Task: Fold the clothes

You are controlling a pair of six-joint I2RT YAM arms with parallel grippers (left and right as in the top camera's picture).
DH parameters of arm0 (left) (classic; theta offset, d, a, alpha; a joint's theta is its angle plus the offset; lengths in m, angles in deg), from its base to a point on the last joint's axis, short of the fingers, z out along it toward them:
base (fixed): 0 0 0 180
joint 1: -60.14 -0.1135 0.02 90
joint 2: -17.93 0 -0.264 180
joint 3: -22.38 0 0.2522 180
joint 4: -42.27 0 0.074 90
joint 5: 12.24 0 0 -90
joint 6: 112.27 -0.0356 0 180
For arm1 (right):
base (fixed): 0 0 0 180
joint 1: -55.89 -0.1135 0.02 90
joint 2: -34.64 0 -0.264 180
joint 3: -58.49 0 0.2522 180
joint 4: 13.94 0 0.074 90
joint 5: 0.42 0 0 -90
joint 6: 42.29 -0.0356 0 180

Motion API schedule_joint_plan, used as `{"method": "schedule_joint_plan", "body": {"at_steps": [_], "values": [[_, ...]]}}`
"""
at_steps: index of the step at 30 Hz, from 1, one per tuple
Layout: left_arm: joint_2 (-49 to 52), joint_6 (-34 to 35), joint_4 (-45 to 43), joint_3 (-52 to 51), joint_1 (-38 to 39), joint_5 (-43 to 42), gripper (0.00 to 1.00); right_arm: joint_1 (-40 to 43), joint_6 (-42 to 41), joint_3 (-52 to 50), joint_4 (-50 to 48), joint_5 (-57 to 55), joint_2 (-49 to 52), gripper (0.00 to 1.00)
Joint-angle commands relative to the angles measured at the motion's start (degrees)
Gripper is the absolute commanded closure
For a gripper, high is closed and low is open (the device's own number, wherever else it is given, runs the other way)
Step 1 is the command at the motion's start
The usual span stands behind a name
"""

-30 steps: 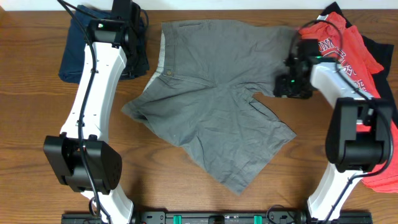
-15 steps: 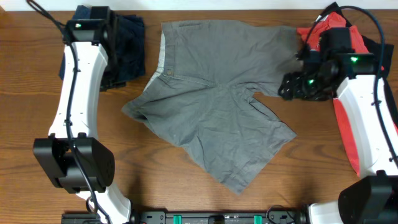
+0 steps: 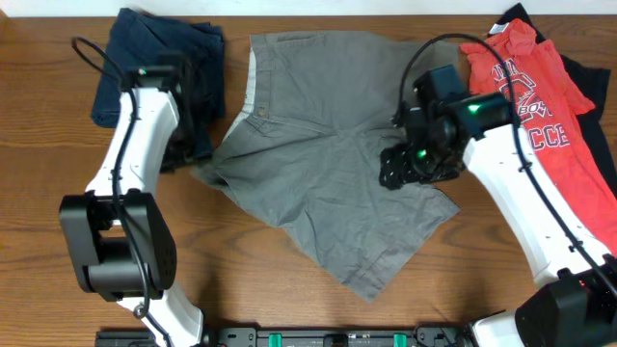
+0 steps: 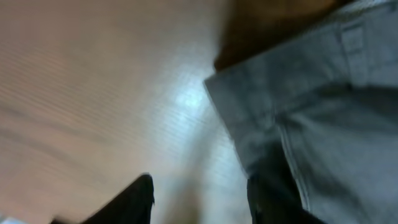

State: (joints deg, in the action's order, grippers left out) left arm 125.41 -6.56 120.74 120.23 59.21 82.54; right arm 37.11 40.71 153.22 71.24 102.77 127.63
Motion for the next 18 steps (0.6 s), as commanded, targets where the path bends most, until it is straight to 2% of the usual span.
{"method": "schedule_joint_plan", "body": {"at_steps": [1,9,14,16,17,18], "values": [[-0.81,0.66,-4.39,-4.44,-0.02,-0.74,0.48,-1.77,-1.31,-1.01,0.55,-1.18,0.24,0.20],[-0.81,0.50,-23.78,-15.23,-0.02,-5.16,0.48,-6.08,-2.84,-3.93,0.74,-1.29,0.24,0.22],[-0.74,0.96,-29.94,-19.19,-0.02,-5.70,0.50,-10.80,-2.80,-5.31,0.57,-4.26,0.24,0.22],[-0.74,0.94,-31.08,-20.33,-0.02,-5.70,0.62,-13.16,-2.58,-5.88,0.57,-6.08,0.24,0.22],[-0.74,1.01,-31.32,-20.70,-0.02,-5.70,0.75,-14.29,-2.56,-6.32,0.48,-6.78,0.24,0.22],[-0.74,1.16,-31.56,-21.03,-0.02,-5.68,0.92,-15.63,-2.54,-7.06,0.07,-7.34,0.24,0.22]]}}
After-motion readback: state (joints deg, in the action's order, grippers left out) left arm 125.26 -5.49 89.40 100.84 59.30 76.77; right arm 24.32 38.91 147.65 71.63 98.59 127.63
